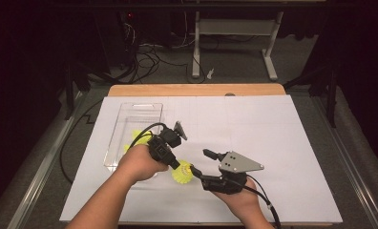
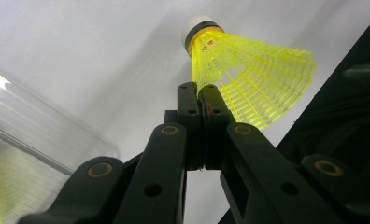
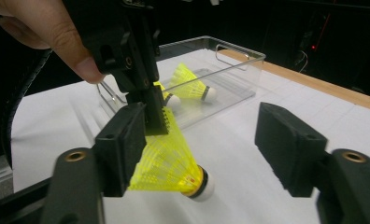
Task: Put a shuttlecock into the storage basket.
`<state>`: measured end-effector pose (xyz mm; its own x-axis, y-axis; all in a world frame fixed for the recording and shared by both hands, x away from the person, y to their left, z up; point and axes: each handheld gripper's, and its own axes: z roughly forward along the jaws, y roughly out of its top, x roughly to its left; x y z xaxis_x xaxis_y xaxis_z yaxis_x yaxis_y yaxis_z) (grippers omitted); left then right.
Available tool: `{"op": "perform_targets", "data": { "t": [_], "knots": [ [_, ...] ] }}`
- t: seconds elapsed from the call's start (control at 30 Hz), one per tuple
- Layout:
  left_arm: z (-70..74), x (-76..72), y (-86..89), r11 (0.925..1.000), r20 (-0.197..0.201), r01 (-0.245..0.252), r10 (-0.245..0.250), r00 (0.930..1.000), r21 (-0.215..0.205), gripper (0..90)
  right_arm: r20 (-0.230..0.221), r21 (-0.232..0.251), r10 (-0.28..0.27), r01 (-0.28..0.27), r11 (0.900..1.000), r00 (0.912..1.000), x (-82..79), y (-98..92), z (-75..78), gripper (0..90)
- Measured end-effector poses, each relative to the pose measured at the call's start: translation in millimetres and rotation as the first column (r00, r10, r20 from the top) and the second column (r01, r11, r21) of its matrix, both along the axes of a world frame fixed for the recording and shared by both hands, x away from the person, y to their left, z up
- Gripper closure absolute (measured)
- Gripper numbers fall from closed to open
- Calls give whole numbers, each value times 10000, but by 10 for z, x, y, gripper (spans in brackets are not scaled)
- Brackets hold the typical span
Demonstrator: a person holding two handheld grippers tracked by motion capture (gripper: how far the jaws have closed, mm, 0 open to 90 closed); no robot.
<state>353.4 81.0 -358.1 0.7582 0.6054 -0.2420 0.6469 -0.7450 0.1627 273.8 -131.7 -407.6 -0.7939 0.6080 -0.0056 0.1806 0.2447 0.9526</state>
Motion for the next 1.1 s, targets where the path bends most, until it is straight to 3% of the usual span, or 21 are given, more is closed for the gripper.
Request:
{"op": "perform_targets", "data": {
  "t": [0.27,1.1],
  "knots": [
    [-20,8,33,10000,-13,-57,57,10000,-2,894,-168,-132,-606,604,9981,9980,7,-301,-48,170],
    [-8,6,99,9999,65,-102,102,9999,29,893,-14,-531,-2183,2179,9745,9759,-49,-1117,-290,37]
  ]
}}
